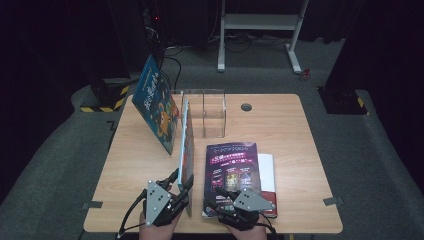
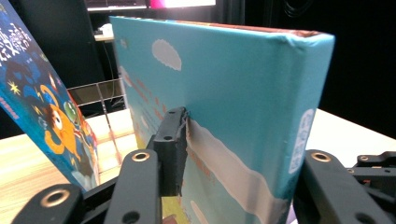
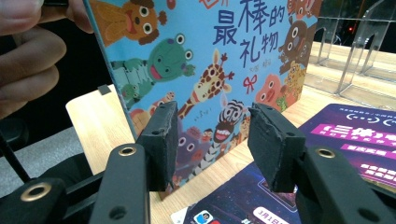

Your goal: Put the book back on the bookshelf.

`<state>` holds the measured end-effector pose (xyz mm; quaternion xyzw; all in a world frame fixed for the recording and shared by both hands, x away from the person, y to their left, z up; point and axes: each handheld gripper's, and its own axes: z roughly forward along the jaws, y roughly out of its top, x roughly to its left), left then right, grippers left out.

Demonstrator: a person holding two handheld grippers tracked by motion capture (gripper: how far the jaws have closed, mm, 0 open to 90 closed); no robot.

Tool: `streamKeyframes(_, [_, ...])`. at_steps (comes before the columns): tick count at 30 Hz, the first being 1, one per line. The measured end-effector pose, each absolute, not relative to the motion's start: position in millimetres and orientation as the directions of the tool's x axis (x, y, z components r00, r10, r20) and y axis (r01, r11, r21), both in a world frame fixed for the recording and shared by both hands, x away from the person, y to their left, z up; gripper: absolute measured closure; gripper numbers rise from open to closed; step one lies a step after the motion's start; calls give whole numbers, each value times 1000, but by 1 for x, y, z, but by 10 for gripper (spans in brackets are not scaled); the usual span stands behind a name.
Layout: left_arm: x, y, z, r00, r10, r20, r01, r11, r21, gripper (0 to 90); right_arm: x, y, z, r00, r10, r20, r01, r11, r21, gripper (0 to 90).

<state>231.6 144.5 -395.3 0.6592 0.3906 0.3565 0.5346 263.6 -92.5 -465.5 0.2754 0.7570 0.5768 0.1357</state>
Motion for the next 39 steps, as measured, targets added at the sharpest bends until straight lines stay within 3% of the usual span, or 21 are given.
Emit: streamKeyframes(39, [242, 196, -390, 386, 920, 69, 140, -133, 981, 745, 266, -94, -468, -802, 589, 104, 265, 194, 945, 533])
